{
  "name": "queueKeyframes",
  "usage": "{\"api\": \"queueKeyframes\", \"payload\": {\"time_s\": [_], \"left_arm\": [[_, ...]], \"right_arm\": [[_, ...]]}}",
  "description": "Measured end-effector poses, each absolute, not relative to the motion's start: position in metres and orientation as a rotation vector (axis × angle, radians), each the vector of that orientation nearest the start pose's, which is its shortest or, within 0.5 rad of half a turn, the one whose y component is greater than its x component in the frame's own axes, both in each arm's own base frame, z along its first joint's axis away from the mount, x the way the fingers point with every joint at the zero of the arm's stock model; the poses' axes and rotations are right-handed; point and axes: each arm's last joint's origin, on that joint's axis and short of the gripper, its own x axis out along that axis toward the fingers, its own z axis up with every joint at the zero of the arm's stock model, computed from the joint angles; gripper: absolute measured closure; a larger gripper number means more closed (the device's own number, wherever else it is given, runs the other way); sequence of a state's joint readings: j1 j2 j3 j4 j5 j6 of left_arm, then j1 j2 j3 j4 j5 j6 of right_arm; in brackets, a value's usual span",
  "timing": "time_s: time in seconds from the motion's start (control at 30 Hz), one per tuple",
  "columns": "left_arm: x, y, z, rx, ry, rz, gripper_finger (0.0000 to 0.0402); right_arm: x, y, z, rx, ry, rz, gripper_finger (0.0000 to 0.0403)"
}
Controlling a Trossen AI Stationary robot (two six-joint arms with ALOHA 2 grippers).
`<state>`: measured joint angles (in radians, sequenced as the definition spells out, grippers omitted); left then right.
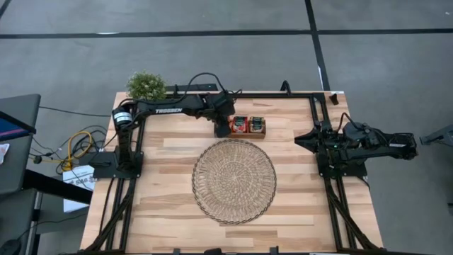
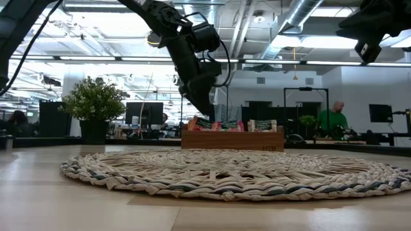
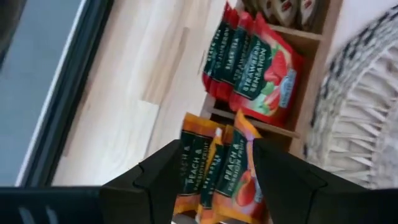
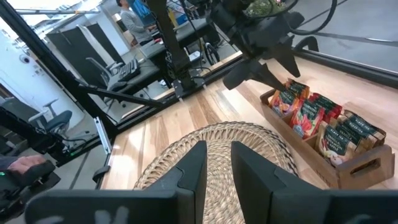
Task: Pick & Place Tea
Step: Put the orange tea bag into the left section of the wooden organizer
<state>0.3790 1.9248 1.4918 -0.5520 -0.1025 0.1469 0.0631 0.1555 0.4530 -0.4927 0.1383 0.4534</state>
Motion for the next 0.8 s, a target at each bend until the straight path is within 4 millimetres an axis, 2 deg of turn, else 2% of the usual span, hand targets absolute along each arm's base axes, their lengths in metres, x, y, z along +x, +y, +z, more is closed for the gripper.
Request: {"api": "queueKeyframes", "payload": {"time_s": [0.3,0.8], "left_arm": [[0.3802,0.1609,0.2208,0.063,1.041,0.422,0.0211],[0.3747,0.1634,0.2178,0.001,1.078,0.393,0.0211]], "right_arm": [[0.0705,-0.0001,0.2549,0.43,0.169,-0.137,0.0338],[0.0705,-0.0001,0.2549,0.432,0.169,-0.137,0.0338]]}}
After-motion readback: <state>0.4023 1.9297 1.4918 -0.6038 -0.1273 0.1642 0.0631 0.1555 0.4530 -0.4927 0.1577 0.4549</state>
